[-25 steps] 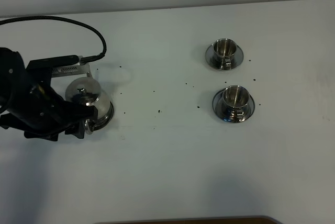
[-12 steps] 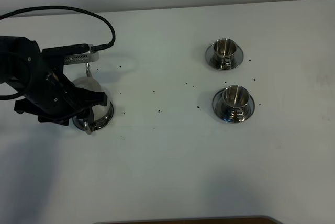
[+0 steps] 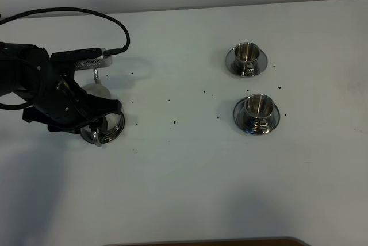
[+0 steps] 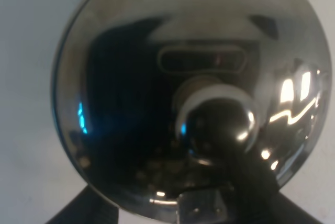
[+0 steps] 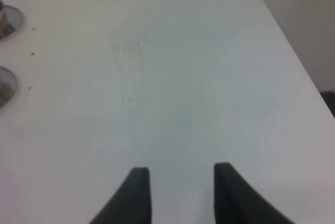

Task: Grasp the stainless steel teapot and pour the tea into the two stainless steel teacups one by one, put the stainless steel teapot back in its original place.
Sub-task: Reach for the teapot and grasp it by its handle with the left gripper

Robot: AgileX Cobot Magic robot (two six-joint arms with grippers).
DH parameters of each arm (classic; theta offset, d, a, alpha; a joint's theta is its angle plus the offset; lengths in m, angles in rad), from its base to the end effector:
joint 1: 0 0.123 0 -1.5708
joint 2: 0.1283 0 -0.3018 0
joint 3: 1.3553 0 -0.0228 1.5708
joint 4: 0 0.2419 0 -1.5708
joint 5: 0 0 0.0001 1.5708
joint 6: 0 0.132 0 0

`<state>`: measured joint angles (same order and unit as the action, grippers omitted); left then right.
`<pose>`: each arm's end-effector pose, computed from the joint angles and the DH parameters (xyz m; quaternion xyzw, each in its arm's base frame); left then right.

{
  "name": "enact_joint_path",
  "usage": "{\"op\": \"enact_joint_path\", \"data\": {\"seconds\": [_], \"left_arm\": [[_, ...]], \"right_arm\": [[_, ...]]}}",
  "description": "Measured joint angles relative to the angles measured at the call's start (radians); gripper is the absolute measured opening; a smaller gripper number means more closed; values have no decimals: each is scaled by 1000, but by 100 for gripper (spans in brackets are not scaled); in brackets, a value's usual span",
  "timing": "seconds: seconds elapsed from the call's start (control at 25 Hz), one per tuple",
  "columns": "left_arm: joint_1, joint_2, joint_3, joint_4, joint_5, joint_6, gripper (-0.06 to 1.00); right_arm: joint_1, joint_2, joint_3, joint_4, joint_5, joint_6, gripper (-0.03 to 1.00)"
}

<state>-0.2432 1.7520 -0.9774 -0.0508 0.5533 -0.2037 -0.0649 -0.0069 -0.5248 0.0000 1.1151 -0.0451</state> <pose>0.3254 -0.0844 0.1498 0.0004 0.9863 -0.0527 0.1565 0.0003 0.0000 0.2555 0.0085 0.8591 -0.0281 0.5110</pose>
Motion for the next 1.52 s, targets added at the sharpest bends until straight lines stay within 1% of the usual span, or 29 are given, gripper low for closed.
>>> {"op": "enact_joint_path", "data": {"seconds": [0.28, 0.48, 0.88, 1.36, 1.52], "left_arm": [[0, 0, 0, -44, -23, 29, 55], [0, 11, 0, -50, -23, 32, 55], [0, 47, 0, -79, -19, 32, 44], [0, 47, 0, -95, -17, 32, 40], [0, 47, 0, -99, -16, 32, 34]], "right_arm": [[0, 0, 0, 0, 0, 0, 27], [0, 0, 0, 0, 0, 1, 25], [0, 0, 0, 0, -1, 0, 24], [0, 0, 0, 0, -1, 0, 24], [0, 0, 0, 0, -1, 0, 24]]}}
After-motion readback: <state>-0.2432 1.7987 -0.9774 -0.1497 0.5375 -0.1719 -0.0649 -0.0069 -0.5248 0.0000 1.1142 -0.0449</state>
